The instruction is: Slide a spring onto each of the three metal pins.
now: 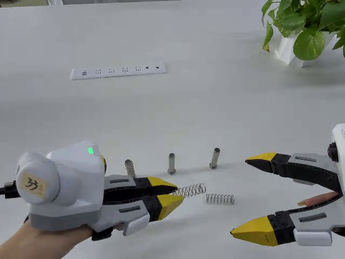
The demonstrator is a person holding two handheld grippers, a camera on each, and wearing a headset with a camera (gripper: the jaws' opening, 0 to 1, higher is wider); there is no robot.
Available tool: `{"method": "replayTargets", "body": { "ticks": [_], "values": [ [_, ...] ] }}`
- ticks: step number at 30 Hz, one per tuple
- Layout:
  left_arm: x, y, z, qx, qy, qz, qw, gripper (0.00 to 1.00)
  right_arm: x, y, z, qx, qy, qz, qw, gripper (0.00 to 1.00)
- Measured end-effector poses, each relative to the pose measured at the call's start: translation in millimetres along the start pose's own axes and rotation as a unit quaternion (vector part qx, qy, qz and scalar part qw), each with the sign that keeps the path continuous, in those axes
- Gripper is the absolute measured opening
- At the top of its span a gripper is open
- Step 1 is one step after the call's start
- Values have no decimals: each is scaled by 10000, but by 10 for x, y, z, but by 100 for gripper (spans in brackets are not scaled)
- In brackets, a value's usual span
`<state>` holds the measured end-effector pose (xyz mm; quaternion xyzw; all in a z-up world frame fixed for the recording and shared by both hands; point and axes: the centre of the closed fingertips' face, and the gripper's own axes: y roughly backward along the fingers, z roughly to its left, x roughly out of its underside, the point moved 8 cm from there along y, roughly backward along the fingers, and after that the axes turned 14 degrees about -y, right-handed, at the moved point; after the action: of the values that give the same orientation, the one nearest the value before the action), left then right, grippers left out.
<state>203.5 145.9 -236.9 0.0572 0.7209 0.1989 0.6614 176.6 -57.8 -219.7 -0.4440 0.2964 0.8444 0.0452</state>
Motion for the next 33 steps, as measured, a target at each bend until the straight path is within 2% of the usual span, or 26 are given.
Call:
{"method": "replayTargets", "body": {
  "ticks": [7, 9, 14, 17, 20, 25, 33],
  "values": [
    [-56, 66, -89, 186, 196, -195, 9994, 6, -55, -46, 123, -375, 79, 78, 9992, 75],
    [-84, 76, -118, 297, 252, -274, 9989, 6, -81, -57, 144, -481, 89, 3, 9988, 71],
    [-112, 82, -162, 435, 223, -303, 9983, 6, -125, -70, 178, -827, -67, -152, 9964, 49],
    [-132, 89, -171, 496, 269, -363, 9977, 6, -111, -71, 182, -947, -109, -132, 9954, 36],
    [-162, 102, -181, 622, 455, -530, 9956, 6, -84, -70, 157, -1111, -206, -67, 9936, 26],
    [-191, 114, -198, 820, 562, -645, 9930, 6, -74, -85, 206, -1373, -315, -19, 9900, 19],
    [-200, 95, -262, 1033, 553, -639, 9910, 6, -62, -128, 254, -1664, -369, 143, 9853, 11]
  ]
}}
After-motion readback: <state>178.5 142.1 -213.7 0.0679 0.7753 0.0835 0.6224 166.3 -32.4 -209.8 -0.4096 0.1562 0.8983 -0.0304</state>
